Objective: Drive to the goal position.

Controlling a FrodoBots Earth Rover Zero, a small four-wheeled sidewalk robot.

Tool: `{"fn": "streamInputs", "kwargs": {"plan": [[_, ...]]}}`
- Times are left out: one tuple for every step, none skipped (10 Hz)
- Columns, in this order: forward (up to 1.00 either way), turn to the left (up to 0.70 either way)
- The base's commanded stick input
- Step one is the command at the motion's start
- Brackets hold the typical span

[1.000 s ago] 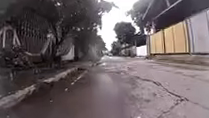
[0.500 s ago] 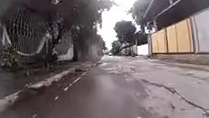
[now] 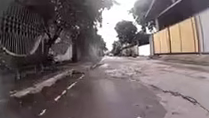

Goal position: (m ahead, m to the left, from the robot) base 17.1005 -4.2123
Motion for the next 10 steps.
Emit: {"fn": "streamInputs", "kwargs": {"plan": [[0.85,0.00],[0.85,0.00],[0.85,0.00],[0.85,0.00],[0.85,-0.16],[0.85,-0.10],[0.85,0.00],[0.85,0.00],[0.85,0.00],[0.85,0.00]]}}
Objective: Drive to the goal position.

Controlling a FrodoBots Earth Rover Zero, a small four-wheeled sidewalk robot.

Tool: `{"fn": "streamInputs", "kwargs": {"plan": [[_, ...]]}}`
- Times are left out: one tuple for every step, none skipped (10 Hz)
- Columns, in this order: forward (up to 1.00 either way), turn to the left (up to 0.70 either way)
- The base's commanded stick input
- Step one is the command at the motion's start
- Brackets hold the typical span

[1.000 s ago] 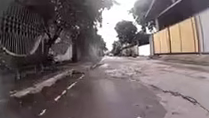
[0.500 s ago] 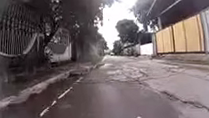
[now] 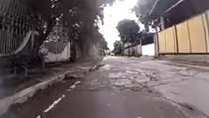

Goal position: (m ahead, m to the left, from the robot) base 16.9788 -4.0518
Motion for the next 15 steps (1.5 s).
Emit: {"fn": "streamInputs", "kwargs": {"plan": [[0.85,0.00],[0.85,0.00],[0.85,0.00],[0.85,0.00],[0.85,0.00],[0.85,0.00],[0.85,0.00],[0.85,0.00],[0.85,0.00],[0.85,0.00],[0.85,0.00],[0.85,0.00],[0.85,0.00],[0.85,0.00],[0.85,0.00]]}}
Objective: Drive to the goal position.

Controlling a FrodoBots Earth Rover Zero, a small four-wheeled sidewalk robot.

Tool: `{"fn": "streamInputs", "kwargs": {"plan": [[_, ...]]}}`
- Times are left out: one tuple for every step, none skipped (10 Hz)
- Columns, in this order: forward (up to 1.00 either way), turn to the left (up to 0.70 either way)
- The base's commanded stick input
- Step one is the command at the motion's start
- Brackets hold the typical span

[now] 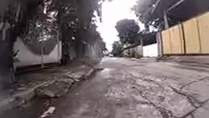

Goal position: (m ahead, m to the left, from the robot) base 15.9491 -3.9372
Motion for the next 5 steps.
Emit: {"fn": "streamInputs", "kwargs": {"plan": [[0.85,0.00],[0.85,0.00],[0.85,0.00],[0.85,0.00],[0.85,0.00]]}}
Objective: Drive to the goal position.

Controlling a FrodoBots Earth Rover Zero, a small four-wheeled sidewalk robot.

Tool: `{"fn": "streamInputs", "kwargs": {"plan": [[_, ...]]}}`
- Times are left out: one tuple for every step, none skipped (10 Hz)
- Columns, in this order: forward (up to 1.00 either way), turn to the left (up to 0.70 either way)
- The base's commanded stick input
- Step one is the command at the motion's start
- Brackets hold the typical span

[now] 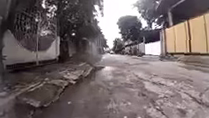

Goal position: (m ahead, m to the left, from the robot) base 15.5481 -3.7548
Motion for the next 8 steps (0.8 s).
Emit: {"fn": "streamInputs", "kwargs": {"plan": [[0.85,0.00],[0.85,0.00],[0.85,0.00],[0.85,-0.10],[0.85,-0.20],[0.85,-0.07],[0.85,0.00],[0.85,0.00]]}}
